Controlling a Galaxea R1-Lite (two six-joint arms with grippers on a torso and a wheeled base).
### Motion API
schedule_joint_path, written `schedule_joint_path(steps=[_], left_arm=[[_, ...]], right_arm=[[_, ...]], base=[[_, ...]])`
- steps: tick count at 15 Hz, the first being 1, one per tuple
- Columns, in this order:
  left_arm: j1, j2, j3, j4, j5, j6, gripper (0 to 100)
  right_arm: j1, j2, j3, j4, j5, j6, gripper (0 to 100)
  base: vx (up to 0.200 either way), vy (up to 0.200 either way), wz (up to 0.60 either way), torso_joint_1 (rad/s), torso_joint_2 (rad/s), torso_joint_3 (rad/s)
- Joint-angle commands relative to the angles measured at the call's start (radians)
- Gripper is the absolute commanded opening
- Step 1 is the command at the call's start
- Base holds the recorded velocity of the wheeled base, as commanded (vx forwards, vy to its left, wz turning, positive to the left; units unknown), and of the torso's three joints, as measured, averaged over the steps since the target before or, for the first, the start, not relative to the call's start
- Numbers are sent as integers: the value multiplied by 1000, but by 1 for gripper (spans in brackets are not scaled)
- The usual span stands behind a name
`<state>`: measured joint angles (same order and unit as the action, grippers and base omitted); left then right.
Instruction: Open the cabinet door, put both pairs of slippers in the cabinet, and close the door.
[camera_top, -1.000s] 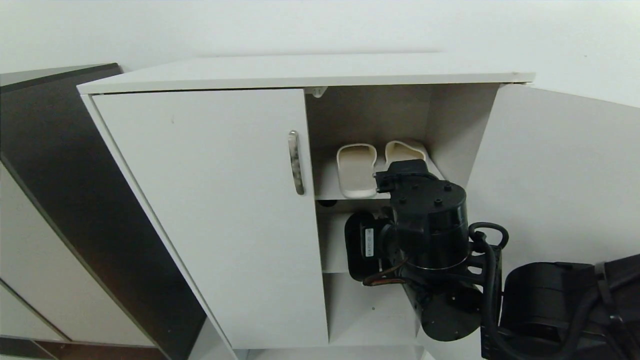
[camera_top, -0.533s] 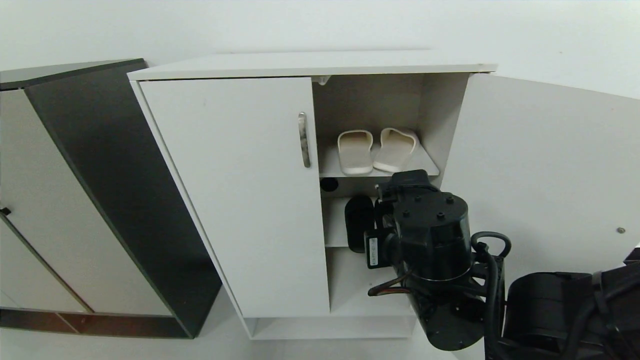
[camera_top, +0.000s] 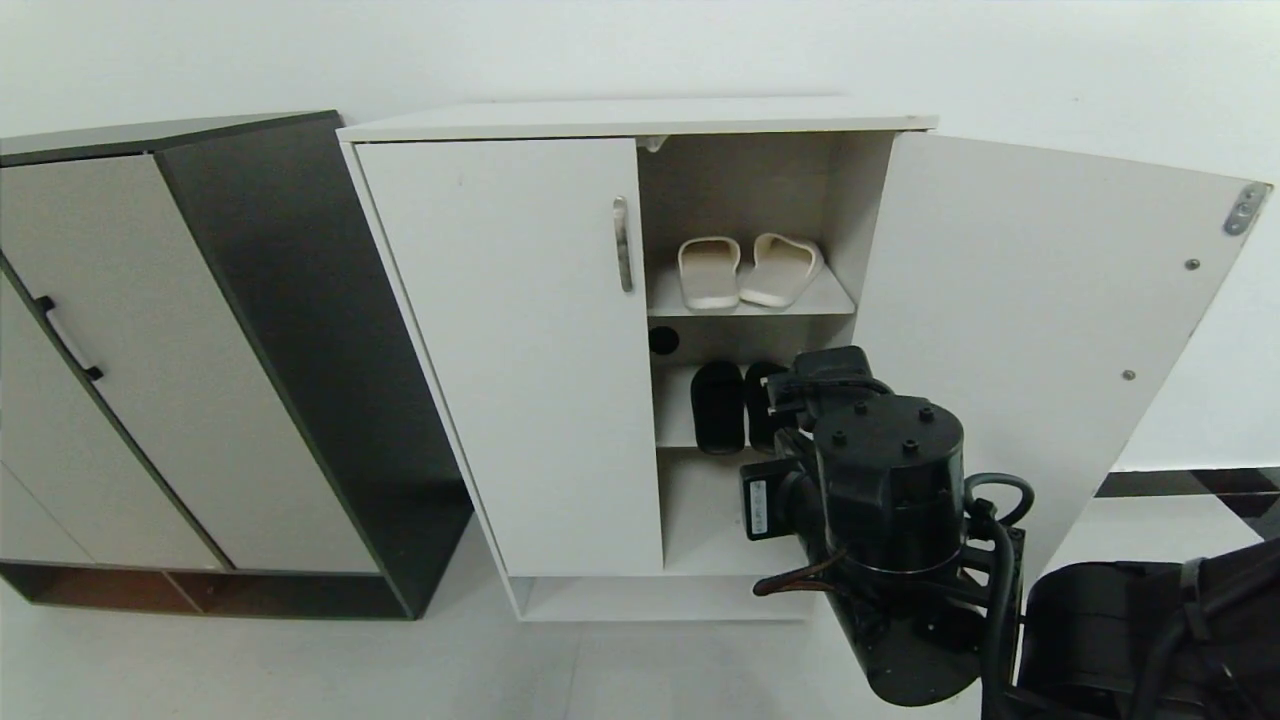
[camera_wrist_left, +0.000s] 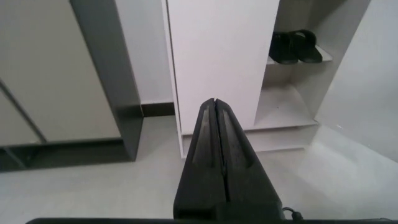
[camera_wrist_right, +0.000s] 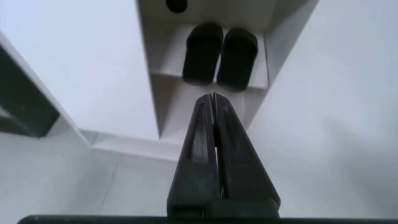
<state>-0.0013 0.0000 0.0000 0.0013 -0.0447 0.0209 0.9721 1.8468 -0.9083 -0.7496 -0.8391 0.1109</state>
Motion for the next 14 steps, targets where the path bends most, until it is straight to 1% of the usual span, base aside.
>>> schedule_joint_path(steps=[1, 14], left_arm=[[0, 2, 0, 0, 0, 1, 0], [0, 0, 0, 0, 2, -1, 0]], right_arm=[[-1, 3, 5, -1, 0, 0, 0], [-13, 12, 16, -1, 3, 0, 0]], base=[[-200, 0, 0, 2, 12, 2], [0, 0, 0, 0, 0, 0]])
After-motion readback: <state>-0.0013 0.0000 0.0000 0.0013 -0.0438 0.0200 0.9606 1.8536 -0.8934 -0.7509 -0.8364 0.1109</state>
